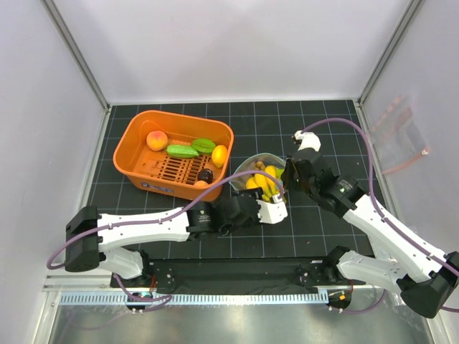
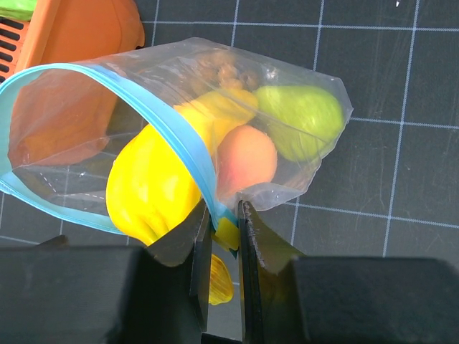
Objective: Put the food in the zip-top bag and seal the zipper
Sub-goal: Adjust the zipper food storage bag at the center of the board.
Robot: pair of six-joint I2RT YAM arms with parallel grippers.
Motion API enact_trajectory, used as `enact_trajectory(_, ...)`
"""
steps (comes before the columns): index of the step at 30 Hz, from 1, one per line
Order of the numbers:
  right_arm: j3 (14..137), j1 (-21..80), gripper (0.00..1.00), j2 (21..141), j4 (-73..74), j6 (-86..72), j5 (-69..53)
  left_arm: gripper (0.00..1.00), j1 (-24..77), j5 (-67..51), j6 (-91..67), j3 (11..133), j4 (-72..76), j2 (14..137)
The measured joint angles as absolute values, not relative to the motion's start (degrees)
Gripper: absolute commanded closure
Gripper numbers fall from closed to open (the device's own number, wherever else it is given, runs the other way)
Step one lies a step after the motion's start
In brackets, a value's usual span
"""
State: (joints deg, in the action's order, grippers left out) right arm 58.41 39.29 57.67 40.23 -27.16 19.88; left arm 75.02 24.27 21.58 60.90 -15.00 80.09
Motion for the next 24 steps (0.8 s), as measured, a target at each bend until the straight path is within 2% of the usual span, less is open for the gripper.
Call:
enact_trajectory(4, 58.4, 39.2, 0.99, 57.5, 40.4, -27.2, 19.4, 0.48, 74.5, 24.4, 24.4, 58.7, -13.6, 80.1)
enact_trajectory(9, 58.4, 39.2, 0.99, 57.2, 40.4, -27.2, 19.0, 0.48, 72.5, 24.6, 25.8, 58.6, -13.4, 80.1)
enact_trajectory(12, 58.4, 39.1, 0.99, 57.1, 40.4, -27.2, 18.7, 0.53, 71.1, 25.5, 26.2, 58.6, -12.5, 80.9)
enact_trajectory(18, 58.4, 38.9, 0.99, 56.7, 40.4, -27.2, 18.0, 0.58, 69.2, 27.1, 27.4, 58.6, -11.0, 85.3)
enact_trajectory(20, 58.4, 38.9, 0.99, 56.6, 40.4, -27.2, 17.9, 0.66, 69.2, 27.4, 27.5, 58.6, -11.0, 86.3)
enact_trajectory(21, 58.4, 38.9, 0.99, 56.6, 40.4, -27.2, 17.8, 0.76, 69.2, 27.5, 27.6, 58.6, -11.1, 86.7)
enact_trajectory(23, 58.4, 38.8, 0.99, 56.6, 40.4, -27.2, 17.8, 0.89, 69.2, 27.9, 27.4, 58.6, -11.2, 86.8)
enact_trajectory(24, 58.4, 38.8, 0.99, 56.5, 40.4, -27.2, 17.8, 0.99, 69.2, 27.9, 27.4, 58.6, -11.2, 86.8)
